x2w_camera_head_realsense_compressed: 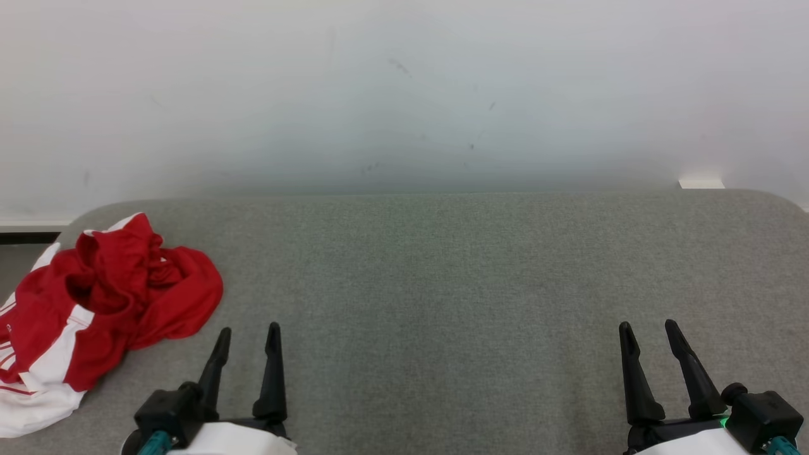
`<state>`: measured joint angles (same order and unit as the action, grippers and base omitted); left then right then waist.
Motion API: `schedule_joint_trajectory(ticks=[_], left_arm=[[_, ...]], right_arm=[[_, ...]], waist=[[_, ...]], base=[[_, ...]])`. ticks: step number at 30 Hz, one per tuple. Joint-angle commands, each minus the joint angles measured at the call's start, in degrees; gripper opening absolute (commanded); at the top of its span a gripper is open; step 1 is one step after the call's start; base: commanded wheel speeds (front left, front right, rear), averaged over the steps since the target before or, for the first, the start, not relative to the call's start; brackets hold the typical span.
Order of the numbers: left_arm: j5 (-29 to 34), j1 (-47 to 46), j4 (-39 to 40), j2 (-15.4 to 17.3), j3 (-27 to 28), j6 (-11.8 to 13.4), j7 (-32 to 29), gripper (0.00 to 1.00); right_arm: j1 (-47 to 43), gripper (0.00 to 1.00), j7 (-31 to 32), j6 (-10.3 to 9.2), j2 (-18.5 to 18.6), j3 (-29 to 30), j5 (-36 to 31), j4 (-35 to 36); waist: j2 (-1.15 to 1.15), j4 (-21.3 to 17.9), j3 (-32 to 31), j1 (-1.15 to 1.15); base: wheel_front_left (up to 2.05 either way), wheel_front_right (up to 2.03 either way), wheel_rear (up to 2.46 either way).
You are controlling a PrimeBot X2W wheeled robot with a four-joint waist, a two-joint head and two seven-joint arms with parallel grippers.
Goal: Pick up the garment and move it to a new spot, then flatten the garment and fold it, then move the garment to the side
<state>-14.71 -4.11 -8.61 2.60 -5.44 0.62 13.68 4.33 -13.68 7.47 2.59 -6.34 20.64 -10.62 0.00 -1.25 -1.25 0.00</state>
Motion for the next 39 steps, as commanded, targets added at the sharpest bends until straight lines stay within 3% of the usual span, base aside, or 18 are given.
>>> schedule_joint_trajectory(ticks=[1, 13, 30, 39], left_arm=[[1.52, 0.74, 0.27, 0.44, 0.03, 0.18, 0.58, 1.00], [5.40, 0.58, 0.10, 0.46, -0.55, 0.37, 1.58, 1.00], [4.29, 0.58, -0.35, 0.46, -0.73, 0.39, 1.49, 1.00], [4.94, -0.02, -1.33, 0.46, -0.13, 0.31, 1.49, 1.00]], right_arm=[[-0.50, 1.00, -0.60, 0.04, 0.48, -0.15, -1.22, 0.43], [-0.74, 1.00, -1.66, 0.04, 0.52, -0.52, -3.81, 0.21], [-0.82, 1.00, -1.46, 0.04, 0.49, -0.68, -2.28, -0.16], [-1.23, 1.00, -1.45, 0.04, 0.45, -1.54, -1.04, -0.01]], waist=[[0.00, -0.07, -0.04, 0.00], [0.00, -0.32, -0.32, 0.00], [0.00, -0.06, -0.58, 0.00], [0.00, 2.73, -0.81, 0.00]], base=[[0.00, 0.00, 0.00], [0.00, 0.00, 0.00], [0.00, 0.00, 0.00], [0.00, 0.00, 0.00]])
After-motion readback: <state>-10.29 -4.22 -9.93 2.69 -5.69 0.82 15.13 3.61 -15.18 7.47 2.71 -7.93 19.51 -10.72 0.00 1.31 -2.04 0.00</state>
